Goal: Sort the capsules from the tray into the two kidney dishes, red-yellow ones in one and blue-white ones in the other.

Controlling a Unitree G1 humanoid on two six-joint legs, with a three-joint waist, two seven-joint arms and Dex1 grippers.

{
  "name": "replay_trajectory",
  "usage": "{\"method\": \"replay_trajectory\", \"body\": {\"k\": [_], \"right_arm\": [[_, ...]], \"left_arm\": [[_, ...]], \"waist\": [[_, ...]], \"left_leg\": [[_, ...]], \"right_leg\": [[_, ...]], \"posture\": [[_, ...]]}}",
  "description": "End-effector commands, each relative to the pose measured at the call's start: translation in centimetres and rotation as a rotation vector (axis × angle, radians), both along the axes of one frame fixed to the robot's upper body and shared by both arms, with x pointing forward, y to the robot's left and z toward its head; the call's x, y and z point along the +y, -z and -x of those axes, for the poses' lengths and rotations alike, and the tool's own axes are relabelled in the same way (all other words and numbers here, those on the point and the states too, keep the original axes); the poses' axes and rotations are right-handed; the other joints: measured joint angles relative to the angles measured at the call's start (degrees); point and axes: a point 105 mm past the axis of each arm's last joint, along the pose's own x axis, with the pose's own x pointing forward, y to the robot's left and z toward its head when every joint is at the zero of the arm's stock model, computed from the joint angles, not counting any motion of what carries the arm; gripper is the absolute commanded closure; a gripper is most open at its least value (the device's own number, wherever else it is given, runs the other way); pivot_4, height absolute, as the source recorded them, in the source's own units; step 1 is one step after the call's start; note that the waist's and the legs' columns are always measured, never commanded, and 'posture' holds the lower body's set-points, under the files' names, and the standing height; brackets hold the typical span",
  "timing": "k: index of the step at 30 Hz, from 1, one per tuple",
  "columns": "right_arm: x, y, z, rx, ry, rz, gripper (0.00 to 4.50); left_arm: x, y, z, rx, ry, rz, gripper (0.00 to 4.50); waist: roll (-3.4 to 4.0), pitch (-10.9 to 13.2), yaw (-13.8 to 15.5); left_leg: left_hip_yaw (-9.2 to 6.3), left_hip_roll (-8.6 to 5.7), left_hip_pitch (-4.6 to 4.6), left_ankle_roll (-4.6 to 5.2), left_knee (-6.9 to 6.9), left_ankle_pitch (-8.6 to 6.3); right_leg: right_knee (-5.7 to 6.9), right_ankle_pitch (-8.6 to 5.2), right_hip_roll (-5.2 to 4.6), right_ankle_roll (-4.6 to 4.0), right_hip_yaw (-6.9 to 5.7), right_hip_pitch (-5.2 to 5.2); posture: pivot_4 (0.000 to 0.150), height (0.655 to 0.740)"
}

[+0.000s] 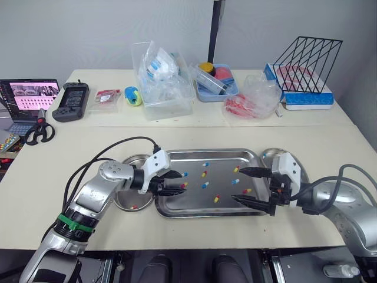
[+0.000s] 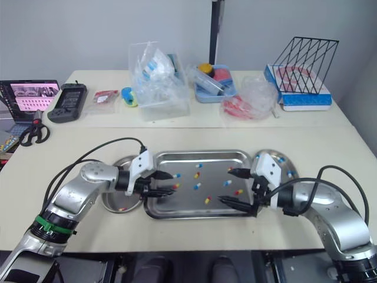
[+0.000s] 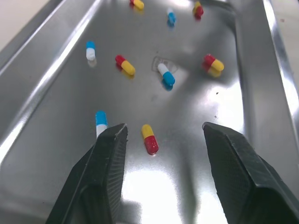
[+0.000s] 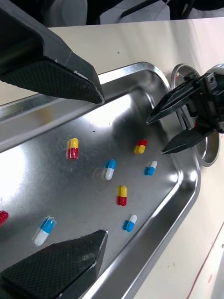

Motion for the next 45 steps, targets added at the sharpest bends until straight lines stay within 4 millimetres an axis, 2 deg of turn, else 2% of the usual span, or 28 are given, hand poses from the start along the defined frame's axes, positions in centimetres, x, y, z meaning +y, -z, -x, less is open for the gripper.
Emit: {"method": "replay_trajectory", "body": {"k": [1, 8, 15, 16, 19, 23, 29, 33, 36, 39, 40, 42, 45], "right_arm": [[0.2, -0.8, 0.3, -0.059, 0.001, -0.004, 0.0], [0.1, -0.6, 0.2, -0.061, 0.027, -0.003, 0.0], [0.2, -0.6, 0.2, -0.064, 0.037, -0.009, 0.0], [0.3, -0.7, 0.2, -0.065, 0.038, -0.012, 0.0], [0.4, -0.9, 0.2, -0.068, 0.037, -0.019, 0.0], [0.4, -1.1, 0.2, -0.07, 0.036, -0.023, 0.0], [0.3, -1.4, 0.1, -0.075, 0.043, -0.03, 0.0], [0.2, -1.5, -0.1, -0.079, 0.05, -0.029, 0.0], [0.2, -1.4, -0.3, -0.08, 0.051, -0.027, 0.0], [0.0, -1.3, -0.5, -0.08, 0.055, -0.025, 0.0], [0.0, -1.3, -0.6, -0.08, 0.057, -0.025, 0.0], [-0.1, -1.3, -0.7, -0.081, 0.06, -0.027, 0.0], [-0.3, -1.3, -0.9, -0.083, 0.061, -0.029, 0.0]], "left_arm": [[-0.5, 0.0, -0.5, -0.004, 0.017, -0.037, 1.84], [-1.4, 0.5, -0.4, 0.016, 0.061, -0.053, 1.84], [-1.5, 1.4, -0.4, 0.044, 0.063, -0.104, 1.84], [-1.5, 1.6, -0.5, 0.046, 0.061, -0.117, 2.23], [-1.1, 2.3, -0.7, 0.042, 0.057, -0.173, 2.97], [-1.0, 2.8, -0.8, 0.044, 0.05, -0.206, 4.34], [-1.3, 3.0, -0.7, 0.034, 0.068, -0.226, 4.44], [-1.8, 0.7, -0.9, 0.045, 0.06, -0.124, 4.44], [-1.9, -2.2, -0.3, 0.057, 0.097, -0.015, 4.44], [-1.4, -5.9, 0.8, 0.058, 0.161, 0.133, 4.44], [-0.9, -6.7, 1.0, 0.062, 0.167, 0.153, 4.44], [1.4, -7.2, 1.3, 0.02, 0.173, 0.104, 4.44], [5.1, -7.6, 1.0, -0.01, 0.076, 0.041, 4.44]], "waist": [[0.0, 0.0, 0.12], [0.0, 0.0, 0.13], [0.0, 0.0, 0.06], [0.0, 0.0, 0.07], [0.01, -0.01, 0.1], [0.01, -0.01, 0.04], [0.01, -0.01, 0.09], [0.01, -0.01, 0.08], [0.0, 0.0, -0.08], [0.0, 0.0, -0.16], [-0.01, 0.0, -0.18], [0.0, 0.0, -0.3], [0.01, 0.0, -0.69]], "left_leg": [[-0.01, -0.02, -0.03, 0.0, 0.02, 0.0], [-0.02, -0.02, -0.03, 0.0, 0.04, 0.0], [-0.02, -0.03, -0.02, 0.0, 0.05, 0.0], [-0.01, -0.03, -0.02, 0.0, 0.05, 0.0], [-0.02, -0.03, 0.0, 0.0, 0.05, 0.0], [-0.01, -0.03, 0.05, 0.0, 0.05, 0.0], [-0.02, -0.03, 0.05, 0.0, 0.06, 0.0], [-0.02, -0.03, 0.04, 0.0, 0.07, 0.0], [-0.02, -0.03, 0.0, 0.0, 0.07, 0.0], [-0.05, -0.01, -0.08, 0.0, 0.06, 0.0], [-0.06, -0.01, -0.08, 0.0, 0.06, 0.0], [-0.05, -0.01, -0.07, 0.0, 0.06, 0.0], [-0.06, 0.02, 0.02, 0.0, -0.05, 0.0]], "right_leg": [[-0.01, 0.0, -0.01, 0.0, -0.01, 0.0], [-0.01, 0.0, -0.01, 0.01, -0.02, 0.01], [0.0, 0.0, -0.01, 0.01, -0.01, 0.02], [0.0, 0.0, -0.01, 0.01, -0.01, 0.02], [0.01, 0.0, -0.01, 0.01, -0.01, 0.04], [0.03, 0.0, -0.01, 0.01, 0.0, 0.06], [0.04, 0.0, -0.01, 0.01, 0.0, 0.08], [0.04, 0.0, -0.01, 0.01, 0.0, 0.08], [0.03, 0.0, 0.0, 0.01, 0.0, 0.03], [0.03, 0.0, 0.0, 0.01, -0.02, -0.05], [0.03, 0.0, 0.0, 0.01, -0.02, -0.06], [0.02, 0.0, 0.0, 0.01, -0.02, -0.06], [0.02, 0.0, 0.06, 0.0, 0.02, -0.05]], "posture": [[0.15, 0.7275], [0.15, 0.7275], [0.15, 0.7275], [0.15, 0.7275], [0.15, 0.7275], [0.15, 0.7275], [0.15, 0.7275], [0.15, 0.7275], [0.15, 0.7275], [0.15, 0.7275], [0.15, 0.7275], [0.15, 0.7275], [0.15, 0.7275]]}}
